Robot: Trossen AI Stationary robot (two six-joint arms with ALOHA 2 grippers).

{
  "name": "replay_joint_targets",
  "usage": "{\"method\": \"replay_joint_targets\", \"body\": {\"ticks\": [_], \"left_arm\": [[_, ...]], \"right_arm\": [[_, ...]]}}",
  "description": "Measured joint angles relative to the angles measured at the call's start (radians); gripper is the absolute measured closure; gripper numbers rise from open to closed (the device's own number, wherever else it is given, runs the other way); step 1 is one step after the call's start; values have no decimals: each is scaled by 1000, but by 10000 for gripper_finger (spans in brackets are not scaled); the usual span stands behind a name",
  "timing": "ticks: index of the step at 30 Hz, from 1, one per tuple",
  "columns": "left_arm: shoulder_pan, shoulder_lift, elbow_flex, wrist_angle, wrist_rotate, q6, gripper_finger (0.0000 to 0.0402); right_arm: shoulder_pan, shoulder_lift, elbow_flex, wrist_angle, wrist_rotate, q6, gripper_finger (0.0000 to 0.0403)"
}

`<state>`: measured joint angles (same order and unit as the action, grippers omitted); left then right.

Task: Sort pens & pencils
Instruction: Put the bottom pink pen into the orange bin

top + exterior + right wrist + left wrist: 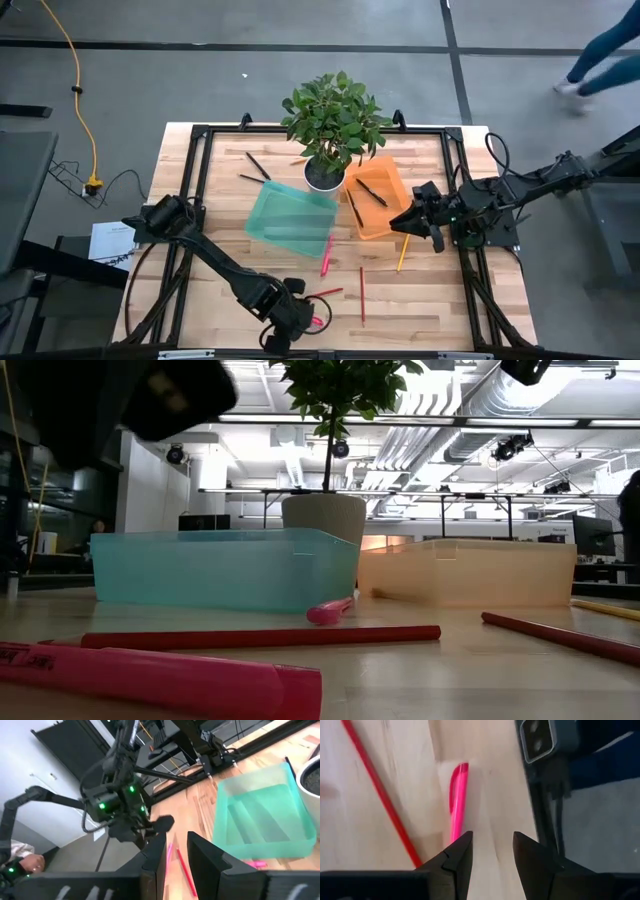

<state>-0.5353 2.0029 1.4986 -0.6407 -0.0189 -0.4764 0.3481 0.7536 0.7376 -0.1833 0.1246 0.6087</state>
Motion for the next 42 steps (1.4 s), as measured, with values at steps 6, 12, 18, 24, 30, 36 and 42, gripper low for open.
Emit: {"method": "replay_joint_targets", "body": {"ticks": [6,12,18,24,30,36,42], "left_arm": [[-2,18,-3,-20,-23,-11,275],[-1,32,-3,-18,-49,-18,275],[-2,52,-3,-8,-54,-19,275],[-2,61,-2,-13,-61,-23,275],[-1,75,-1,-15,-76,-27,275],[-1,99,-2,-22,-58,-37,275],[-2,114,-3,-14,-53,-55,275]], "right_arm": [[0,-3,0,-1,1,-6,334],[0,-3,0,0,2,-7,334],[0,-3,0,0,2,-7,334],[0,-3,0,0,2,-15,334],[0,-3,0,-4,2,-15,334],[0,-3,0,-8,1,-15,334],[0,-3,0,-9,1,-15,334]]}}
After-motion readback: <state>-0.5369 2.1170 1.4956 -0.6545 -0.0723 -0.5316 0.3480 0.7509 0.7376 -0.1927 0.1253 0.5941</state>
